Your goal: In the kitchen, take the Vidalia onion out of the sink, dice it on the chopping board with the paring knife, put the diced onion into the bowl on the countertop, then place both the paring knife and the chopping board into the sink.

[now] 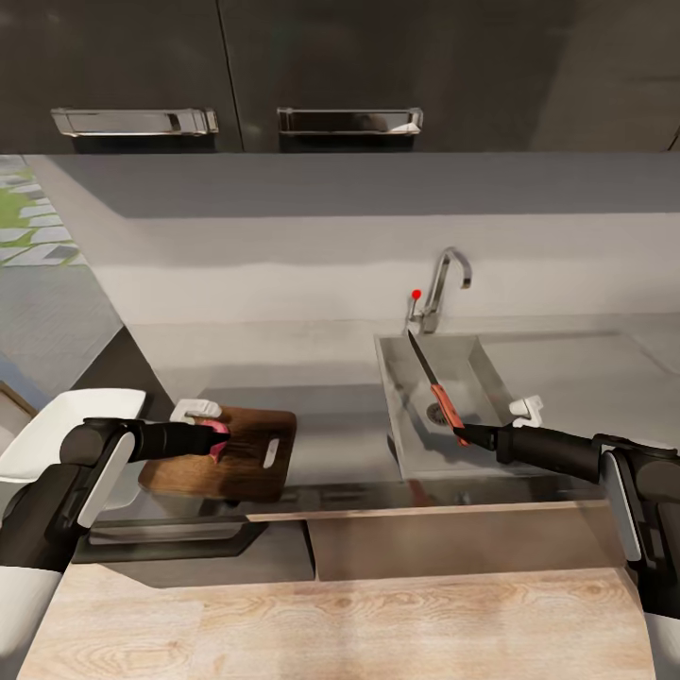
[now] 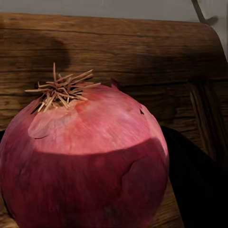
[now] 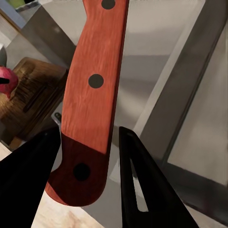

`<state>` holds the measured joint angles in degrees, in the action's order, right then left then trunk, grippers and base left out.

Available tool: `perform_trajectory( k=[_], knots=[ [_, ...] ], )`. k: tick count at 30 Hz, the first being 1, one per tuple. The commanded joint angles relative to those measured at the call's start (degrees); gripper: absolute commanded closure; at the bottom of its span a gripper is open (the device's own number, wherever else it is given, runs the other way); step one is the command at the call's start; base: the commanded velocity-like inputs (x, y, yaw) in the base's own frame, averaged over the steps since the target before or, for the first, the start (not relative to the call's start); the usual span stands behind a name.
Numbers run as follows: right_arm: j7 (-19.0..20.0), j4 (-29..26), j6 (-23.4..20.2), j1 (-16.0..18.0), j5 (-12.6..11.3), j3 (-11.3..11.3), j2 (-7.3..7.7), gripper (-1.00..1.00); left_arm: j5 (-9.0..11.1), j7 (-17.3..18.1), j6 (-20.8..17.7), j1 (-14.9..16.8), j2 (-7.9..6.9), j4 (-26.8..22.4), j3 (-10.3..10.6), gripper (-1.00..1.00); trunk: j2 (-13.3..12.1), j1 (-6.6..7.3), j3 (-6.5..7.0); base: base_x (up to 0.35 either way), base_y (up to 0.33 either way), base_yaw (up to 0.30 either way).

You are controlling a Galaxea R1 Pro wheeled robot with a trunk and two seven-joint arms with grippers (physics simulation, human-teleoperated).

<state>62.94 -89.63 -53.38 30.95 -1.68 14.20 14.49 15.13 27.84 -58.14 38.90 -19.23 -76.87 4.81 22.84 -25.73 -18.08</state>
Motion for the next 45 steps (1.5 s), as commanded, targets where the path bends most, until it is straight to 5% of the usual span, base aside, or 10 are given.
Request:
perform_trajectory(
  k=[1, 12, 13, 36, 38, 39, 45],
  knots=[
    [0.1, 0.0, -0.5, 0.1, -0.2, 0.0, 0.01, 1.0, -1.0, 0.2, 0.0, 0.0, -0.02, 0.1, 0.0, 1.0, 0.1, -0.06, -0.12, 0.038, 0.0, 0.0],
    [0.1, 0.0, -0.5, 0.0, -0.3, 0.0, 0.02, 1.0, -1.0, 0.2, 0.0, 0.0, -0.08, 0.1, 0.0, 1.0, 0.1, -0.06, -0.12, 0.006, 0.0, 0.0],
    [0.1, 0.0, -0.5, 0.0, -0.3, 0.0, 0.02, 1.0, -0.9, 0.2, 0.0, 0.0, -0.09, 0.1, 0.0, -1.0, 0.1, -0.06, -0.12, 0.0, 0.0, 0.0],
    [0.1, 0.0, -0.5, 0.0, -0.3, 0.0, 0.09, 1.0, -0.9, 0.2, 0.0, 0.0, -0.43, 0.1, -0.2, -1.0, 0.1, -0.06, 0.46, 0.0, 0.0, -0.027],
    [0.1, 0.0, -0.5, 0.0, -0.3, 0.0, 0.09, 1.0, -0.9, 0.2, 0.0, 0.0, -0.45, 0.1, -1.0, -1.0, 0.1, -0.06, 0.64, 0.0, 0.0, -0.105],
    [0.3, -0.1, -0.5, 0.0, -0.3, 0.0, 0.15, 1.0, -0.9, 0.3, -0.2, 0.0, -0.46, 0.1, -3.6, -1.0, 0.1, -0.06, 0.73, 0.0, 0.0, -0.103],
    [0.3, -0.1, -0.4, 0.0, -0.3, 0.0, 0.16, 1.0, -0.9, 0.3, -1.1, 0.0, -1.39, 0.1, -4.0, -1.0, 0.1, -0.06, 1.3, 0.0, 0.0, -0.102]
  ],
)
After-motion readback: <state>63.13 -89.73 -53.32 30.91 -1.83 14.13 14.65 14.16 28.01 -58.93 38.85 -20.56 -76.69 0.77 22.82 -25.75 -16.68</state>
